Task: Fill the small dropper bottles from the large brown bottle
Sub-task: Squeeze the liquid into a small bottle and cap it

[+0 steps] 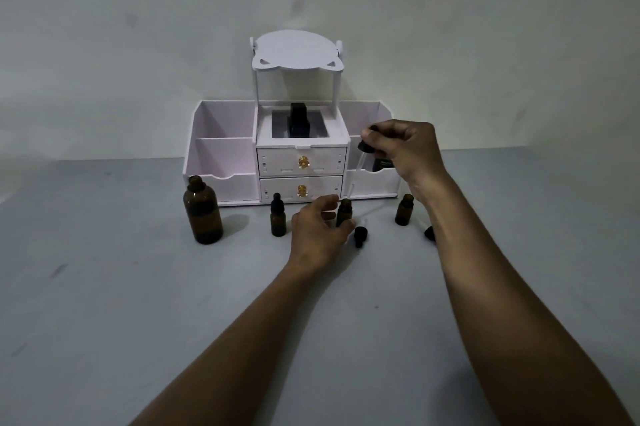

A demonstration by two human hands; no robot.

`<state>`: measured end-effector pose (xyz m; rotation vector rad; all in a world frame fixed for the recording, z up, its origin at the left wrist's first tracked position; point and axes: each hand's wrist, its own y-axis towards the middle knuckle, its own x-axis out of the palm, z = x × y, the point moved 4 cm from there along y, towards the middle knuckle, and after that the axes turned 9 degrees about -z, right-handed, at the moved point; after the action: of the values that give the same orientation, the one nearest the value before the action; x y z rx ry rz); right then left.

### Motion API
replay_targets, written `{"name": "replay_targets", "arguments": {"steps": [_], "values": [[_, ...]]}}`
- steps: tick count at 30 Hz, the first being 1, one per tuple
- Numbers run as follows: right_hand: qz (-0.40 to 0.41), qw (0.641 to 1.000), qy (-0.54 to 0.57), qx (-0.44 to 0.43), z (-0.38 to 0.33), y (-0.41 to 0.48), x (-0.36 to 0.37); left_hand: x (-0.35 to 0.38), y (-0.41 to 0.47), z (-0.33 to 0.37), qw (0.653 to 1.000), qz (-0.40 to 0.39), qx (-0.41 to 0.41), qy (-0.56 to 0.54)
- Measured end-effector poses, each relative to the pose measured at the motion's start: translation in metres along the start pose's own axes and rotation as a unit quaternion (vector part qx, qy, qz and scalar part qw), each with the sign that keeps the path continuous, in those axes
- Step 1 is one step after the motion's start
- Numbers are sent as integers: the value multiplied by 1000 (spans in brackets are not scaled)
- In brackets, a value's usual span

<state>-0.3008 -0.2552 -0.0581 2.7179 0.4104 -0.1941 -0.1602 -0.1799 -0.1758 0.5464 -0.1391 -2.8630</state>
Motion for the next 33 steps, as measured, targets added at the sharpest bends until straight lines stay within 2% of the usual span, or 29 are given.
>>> {"name": "replay_targets", "arguments": {"steps": [9,33], "values": [[-1,1000,-14,-4,4,1,3,-1,1,2,999,12,29,27],[-10,1000,-22,2,8,5,3,-4,0,2,1000,2,14,-2]]}}
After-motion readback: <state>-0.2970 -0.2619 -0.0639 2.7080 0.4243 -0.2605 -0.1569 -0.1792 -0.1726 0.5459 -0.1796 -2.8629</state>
